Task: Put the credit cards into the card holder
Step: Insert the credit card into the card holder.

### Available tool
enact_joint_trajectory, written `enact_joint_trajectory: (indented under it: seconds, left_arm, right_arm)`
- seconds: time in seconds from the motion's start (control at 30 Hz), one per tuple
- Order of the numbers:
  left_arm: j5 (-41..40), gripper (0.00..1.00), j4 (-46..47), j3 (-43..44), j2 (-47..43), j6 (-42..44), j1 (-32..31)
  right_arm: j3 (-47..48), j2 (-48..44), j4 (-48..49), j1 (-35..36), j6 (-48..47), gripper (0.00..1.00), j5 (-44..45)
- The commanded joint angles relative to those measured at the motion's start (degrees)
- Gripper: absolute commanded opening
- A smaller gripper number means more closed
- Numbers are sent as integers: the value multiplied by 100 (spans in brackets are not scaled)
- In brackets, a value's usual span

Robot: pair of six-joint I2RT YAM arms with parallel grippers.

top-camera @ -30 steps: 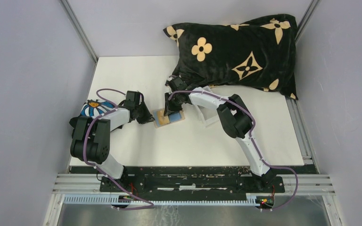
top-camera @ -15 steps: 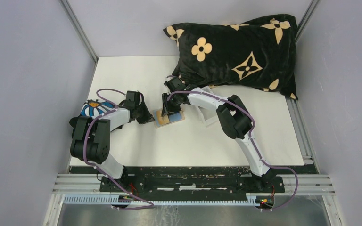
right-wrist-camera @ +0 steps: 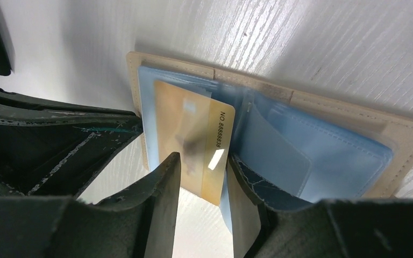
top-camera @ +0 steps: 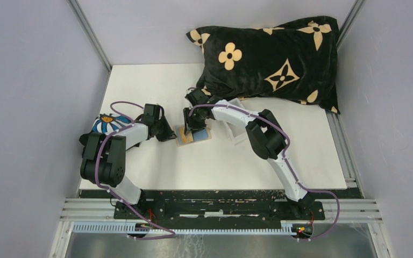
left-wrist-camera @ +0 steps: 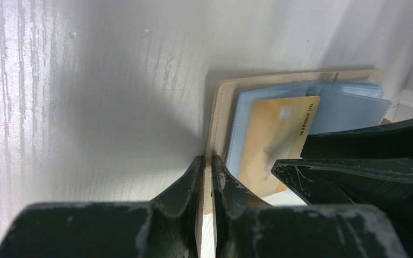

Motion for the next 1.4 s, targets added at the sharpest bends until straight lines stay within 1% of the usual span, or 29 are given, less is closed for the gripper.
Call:
enact_joint_trajectory:
  seconds: [0.0,0.5,0.77,1.17,1.37]
  left_arm:
    - [-27,16,-181,-88,163,-42,-19]
    - [41,16,-135,-172,85,-57,-25]
    - [68,16,-112,-186,37,-66,-19]
    - [125,15,-67,-206,-102,-119,-21]
    - [116,16,-104,-156,-134,-125,-21]
  right_arm:
    - [265,211,-542,164,-116,42,192]
    - [922,450,-905,373,-33,42,333]
    - [1080,461,-1004,455,-28,42,422]
    - [1568,497,-1318,562,-172,43,567]
    - [1637,382,-1387,563,-296,43,731]
